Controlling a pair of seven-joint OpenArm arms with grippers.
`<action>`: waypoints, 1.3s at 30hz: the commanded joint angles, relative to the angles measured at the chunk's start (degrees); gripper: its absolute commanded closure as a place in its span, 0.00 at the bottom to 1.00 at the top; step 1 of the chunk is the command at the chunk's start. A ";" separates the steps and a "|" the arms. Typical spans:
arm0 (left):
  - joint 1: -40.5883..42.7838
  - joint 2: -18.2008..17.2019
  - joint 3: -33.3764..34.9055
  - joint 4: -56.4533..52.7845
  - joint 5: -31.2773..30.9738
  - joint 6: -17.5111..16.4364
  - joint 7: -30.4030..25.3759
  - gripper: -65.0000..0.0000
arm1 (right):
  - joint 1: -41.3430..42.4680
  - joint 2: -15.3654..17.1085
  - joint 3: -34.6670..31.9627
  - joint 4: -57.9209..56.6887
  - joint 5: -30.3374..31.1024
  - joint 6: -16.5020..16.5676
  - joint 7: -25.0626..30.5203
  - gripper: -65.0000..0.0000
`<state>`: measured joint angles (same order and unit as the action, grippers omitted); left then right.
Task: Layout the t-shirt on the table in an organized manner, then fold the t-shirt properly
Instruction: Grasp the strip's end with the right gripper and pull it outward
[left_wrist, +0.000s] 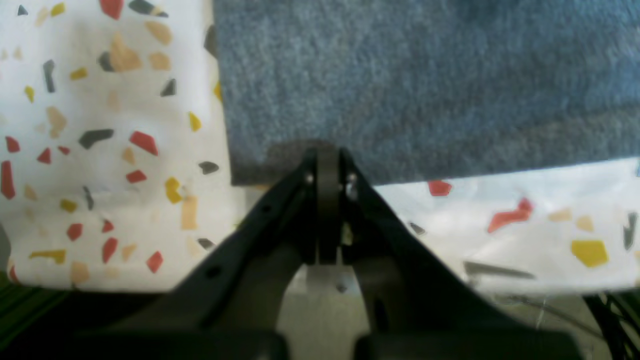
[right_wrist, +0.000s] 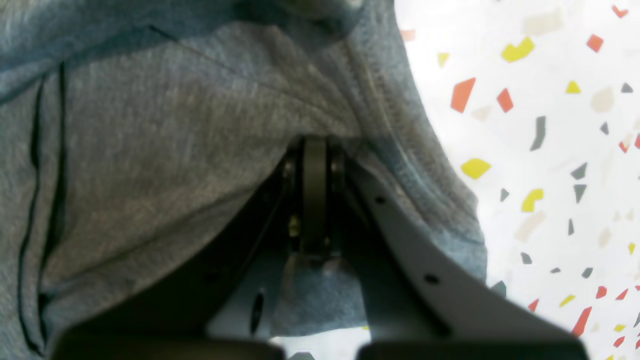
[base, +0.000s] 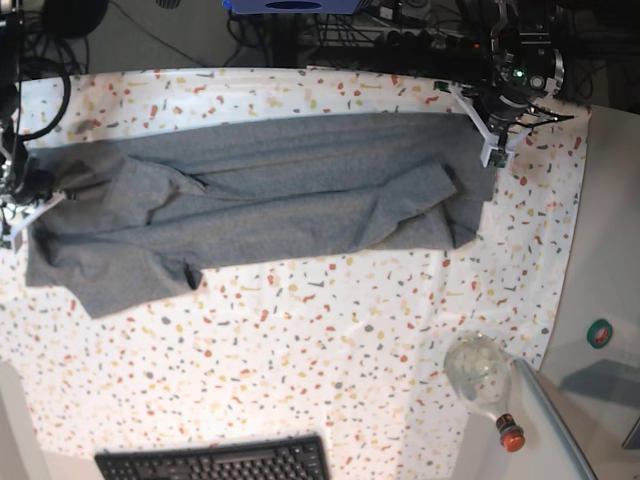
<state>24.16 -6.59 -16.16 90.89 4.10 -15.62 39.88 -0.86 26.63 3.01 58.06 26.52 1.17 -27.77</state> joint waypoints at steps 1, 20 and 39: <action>0.94 0.57 -0.06 1.28 0.78 -0.34 2.28 1.00 | -1.20 0.93 0.20 -0.35 -2.04 -1.83 -4.36 1.00; -2.93 0.22 -0.14 2.16 1.40 -0.34 2.36 1.00 | -12.72 -1.18 8.29 7.92 -1.95 -1.83 -5.51 1.00; 3.57 0.74 -5.60 20.71 -0.45 -0.78 9.40 1.00 | -0.68 -5.75 18.40 31.65 -2.04 -1.39 -19.04 0.79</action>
<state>27.64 -5.65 -21.89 110.83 4.29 -16.21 49.69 -1.80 19.53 20.93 88.29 24.82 0.08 -47.79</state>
